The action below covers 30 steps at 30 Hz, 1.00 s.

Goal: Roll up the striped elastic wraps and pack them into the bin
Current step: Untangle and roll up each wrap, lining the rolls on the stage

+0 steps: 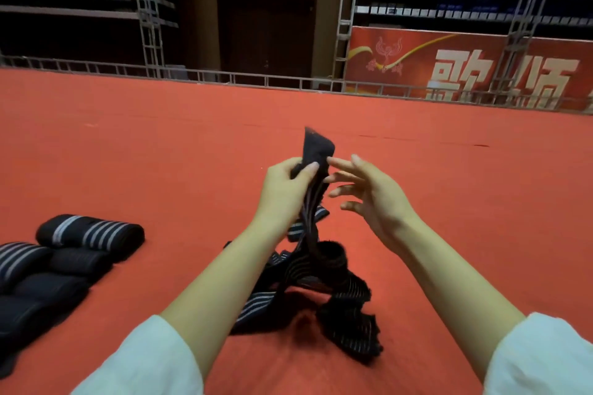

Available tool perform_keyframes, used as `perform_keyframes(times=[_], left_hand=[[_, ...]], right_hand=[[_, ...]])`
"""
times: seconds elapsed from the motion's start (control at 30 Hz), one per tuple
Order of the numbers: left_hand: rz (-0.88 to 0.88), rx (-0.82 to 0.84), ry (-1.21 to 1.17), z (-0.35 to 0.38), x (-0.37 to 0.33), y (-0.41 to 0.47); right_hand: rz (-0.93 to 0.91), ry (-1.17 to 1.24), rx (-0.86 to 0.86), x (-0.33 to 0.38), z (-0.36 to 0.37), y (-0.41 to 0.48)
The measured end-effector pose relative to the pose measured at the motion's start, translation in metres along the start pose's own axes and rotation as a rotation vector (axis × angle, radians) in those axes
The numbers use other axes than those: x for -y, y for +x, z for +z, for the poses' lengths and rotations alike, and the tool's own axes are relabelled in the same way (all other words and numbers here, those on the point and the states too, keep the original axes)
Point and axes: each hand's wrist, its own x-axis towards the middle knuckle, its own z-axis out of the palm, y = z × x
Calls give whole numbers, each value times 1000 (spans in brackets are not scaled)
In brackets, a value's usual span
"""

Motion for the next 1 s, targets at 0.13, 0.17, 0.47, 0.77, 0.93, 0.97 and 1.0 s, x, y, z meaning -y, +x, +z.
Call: perform_keyframes(times=[0.13,0.17,0.47,0.77,0.93,0.97,1.0], left_hand=[[-60,62,-200,-26,-24,-3],[-66,93,-238,-29,-30,-5],[70,39,-259,-51,-87,3],[150,-52,-213,-80,-103,23],[189,-56,-169,-80,-127,34],[202,-48,-162,-79,-133,36],[218,-40,-154,-78,-139,39]], right_hand=[[-119,-301,-53,-1,5,-10],[-112,-301,-18,-1,9,-13],[14,-222,342,-27,52,-38],[-24,-477,64,-23,50,-31],[-74,-538,-72,2,37,-19],[-81,-544,-39,8,34,-16],[-71,-564,6,15,32,-15]])
